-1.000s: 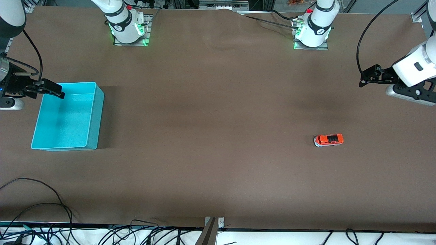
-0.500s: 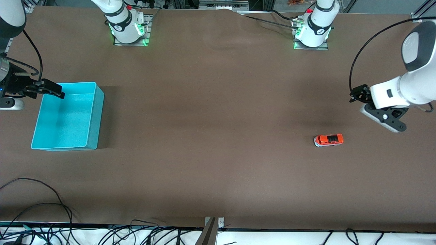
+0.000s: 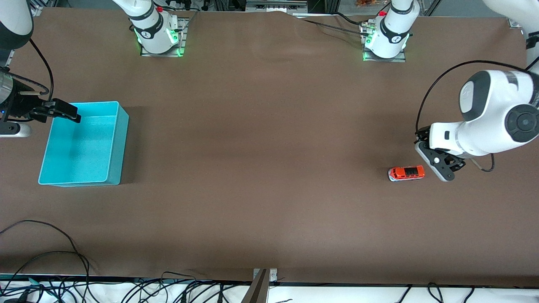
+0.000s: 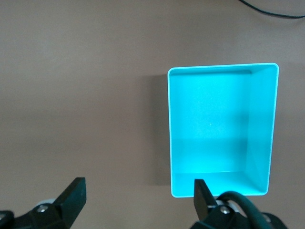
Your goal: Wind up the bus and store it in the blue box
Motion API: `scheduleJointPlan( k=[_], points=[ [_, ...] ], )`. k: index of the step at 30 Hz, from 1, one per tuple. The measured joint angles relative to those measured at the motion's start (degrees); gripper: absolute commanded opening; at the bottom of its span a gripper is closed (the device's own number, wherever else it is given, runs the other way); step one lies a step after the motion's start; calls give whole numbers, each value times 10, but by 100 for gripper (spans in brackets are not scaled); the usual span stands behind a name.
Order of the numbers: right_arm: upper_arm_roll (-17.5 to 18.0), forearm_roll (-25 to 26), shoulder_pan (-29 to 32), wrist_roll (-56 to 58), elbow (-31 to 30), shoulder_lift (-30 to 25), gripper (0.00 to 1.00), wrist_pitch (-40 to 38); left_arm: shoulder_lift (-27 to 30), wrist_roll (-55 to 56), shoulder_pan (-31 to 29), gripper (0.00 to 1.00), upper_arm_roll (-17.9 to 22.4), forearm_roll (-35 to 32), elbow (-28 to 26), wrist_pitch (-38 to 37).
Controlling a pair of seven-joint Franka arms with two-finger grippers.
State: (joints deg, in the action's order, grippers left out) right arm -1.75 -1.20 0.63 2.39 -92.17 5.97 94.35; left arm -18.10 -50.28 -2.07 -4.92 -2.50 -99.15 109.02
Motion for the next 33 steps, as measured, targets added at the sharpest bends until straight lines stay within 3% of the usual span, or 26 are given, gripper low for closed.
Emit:
scheduleJointPlan(
  k=[19, 33],
  points=[
    [0, 0, 0, 0, 0, 2, 100, 0, -56, -208, -27, 100, 2, -3, -138, 255],
    [0, 0, 0, 0, 0, 2, 100, 0, -96, -294, -29, 100, 3, -33, -154, 355]
  ],
)
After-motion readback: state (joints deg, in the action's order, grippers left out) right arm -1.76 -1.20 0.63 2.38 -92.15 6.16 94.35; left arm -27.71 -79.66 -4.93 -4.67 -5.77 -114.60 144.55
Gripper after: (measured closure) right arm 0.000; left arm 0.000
